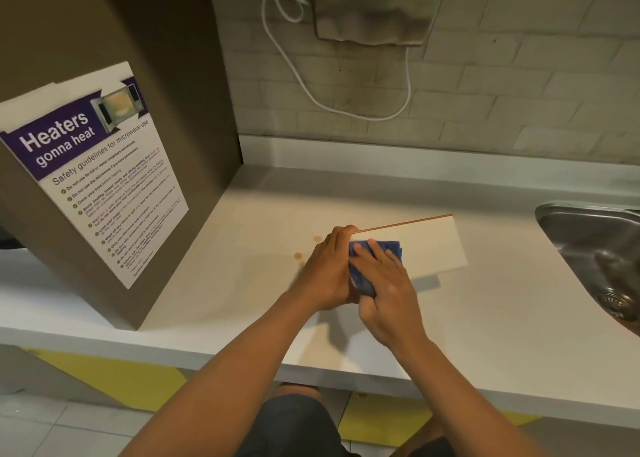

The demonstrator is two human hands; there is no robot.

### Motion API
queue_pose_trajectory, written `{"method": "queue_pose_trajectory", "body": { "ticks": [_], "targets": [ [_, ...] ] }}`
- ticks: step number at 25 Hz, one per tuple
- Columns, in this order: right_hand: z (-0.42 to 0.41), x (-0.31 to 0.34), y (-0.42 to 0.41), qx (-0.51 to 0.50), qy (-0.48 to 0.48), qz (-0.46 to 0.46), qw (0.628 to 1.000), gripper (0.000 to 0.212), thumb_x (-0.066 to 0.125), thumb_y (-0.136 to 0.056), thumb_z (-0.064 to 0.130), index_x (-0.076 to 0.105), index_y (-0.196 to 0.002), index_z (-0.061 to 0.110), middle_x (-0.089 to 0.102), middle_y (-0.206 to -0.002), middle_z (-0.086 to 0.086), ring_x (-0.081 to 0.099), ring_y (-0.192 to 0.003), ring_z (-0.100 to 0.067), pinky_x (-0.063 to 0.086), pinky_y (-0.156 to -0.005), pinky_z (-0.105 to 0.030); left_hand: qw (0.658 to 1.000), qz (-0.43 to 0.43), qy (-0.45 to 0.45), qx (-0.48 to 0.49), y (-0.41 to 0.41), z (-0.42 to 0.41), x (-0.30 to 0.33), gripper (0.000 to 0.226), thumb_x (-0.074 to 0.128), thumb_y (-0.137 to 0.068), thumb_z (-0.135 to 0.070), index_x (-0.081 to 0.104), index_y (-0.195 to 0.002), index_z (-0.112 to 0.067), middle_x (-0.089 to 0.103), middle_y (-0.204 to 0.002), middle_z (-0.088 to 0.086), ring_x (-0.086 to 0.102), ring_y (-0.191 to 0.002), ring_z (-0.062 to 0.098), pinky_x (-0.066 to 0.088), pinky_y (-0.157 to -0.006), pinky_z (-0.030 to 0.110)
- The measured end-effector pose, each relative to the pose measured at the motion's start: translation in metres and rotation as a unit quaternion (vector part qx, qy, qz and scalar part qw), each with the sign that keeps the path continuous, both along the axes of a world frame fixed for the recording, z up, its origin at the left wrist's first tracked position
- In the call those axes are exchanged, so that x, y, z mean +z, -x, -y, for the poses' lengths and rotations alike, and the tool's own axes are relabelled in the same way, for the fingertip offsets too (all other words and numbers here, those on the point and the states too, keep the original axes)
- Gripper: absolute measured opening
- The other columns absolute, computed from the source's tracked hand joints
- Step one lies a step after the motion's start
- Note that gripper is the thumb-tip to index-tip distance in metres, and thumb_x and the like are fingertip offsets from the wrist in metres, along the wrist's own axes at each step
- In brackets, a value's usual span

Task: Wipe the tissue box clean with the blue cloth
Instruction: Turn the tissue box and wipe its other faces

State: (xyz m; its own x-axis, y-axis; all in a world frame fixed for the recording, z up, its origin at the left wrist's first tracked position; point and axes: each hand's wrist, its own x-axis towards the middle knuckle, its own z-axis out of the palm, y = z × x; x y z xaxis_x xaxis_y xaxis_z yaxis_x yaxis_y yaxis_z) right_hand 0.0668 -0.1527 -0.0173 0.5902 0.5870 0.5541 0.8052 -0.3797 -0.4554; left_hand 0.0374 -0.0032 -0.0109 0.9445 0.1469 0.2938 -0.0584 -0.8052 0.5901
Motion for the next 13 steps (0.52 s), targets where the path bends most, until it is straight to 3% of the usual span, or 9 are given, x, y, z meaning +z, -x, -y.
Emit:
{"method": "queue_pose_trajectory", "body": {
  "ticks": [3,6,8,10,13],
  "targets": [
    [0.038,-0.012,-0.013,-0.002,-0.023,0.049,0.999,0.049,0.044,-0.079,0.012,0.063,-0.124,0.009,0.055,-0.136,-0.002,0.043,-0.134,-0.019,0.035,-0.109,-0.047,1.000,-0.023,0.010,0.008,0.001,0.000,0.002,0.106,0.093,-0.055,-0.035,0.029,-0.139,-0.026,0.040,-0.131,-0.004,0.048,-0.114,0.018,0.053,-0.091,0.040],
    [0.025,0.000,-0.031,-0.099,-0.048,-0.048,0.993,0.056,0.044,-0.076,0.010,0.060,-0.130,0.015,0.053,-0.139,-0.003,0.042,-0.134,-0.020,0.037,-0.107,-0.052,0.999,-0.033,0.018,0.017,0.000,0.000,0.000,0.111,0.093,-0.052,-0.036,0.026,-0.140,-0.027,0.035,-0.130,-0.007,0.046,-0.114,0.016,0.054,-0.087,0.042],
    [0.006,0.007,-0.018,-0.080,-0.032,-0.081,0.993,0.058,0.047,-0.077,0.009,0.056,-0.134,0.017,0.049,-0.143,-0.001,0.038,-0.137,-0.019,0.033,-0.112,-0.049,0.999,-0.035,0.026,0.021,0.000,0.001,0.003,0.111,0.095,-0.052,-0.040,0.027,-0.139,-0.027,0.035,-0.130,-0.008,0.046,-0.114,0.014,0.054,-0.088,0.039],
    [0.007,-0.003,-0.003,-0.018,-0.015,-0.030,0.999,0.054,0.048,-0.080,0.011,0.057,-0.133,0.016,0.048,-0.143,0.000,0.037,-0.139,-0.016,0.030,-0.115,-0.044,0.999,-0.039,0.021,0.014,-0.002,-0.002,0.005,0.109,0.095,-0.054,-0.044,0.029,-0.139,-0.027,0.038,-0.131,-0.006,0.049,-0.115,0.015,0.055,-0.090,0.038],
    [0.047,-0.026,-0.007,0.010,-0.054,0.070,0.996,0.040,0.047,-0.083,0.008,0.068,-0.117,0.007,0.060,-0.131,-0.004,0.049,-0.130,-0.018,0.041,-0.106,-0.047,0.999,-0.036,0.018,0.007,0.000,-0.003,0.004,0.107,0.093,-0.056,-0.039,0.029,-0.140,-0.026,0.038,-0.132,-0.006,0.048,-0.117,0.015,0.054,-0.088,0.041]
  ]
}}
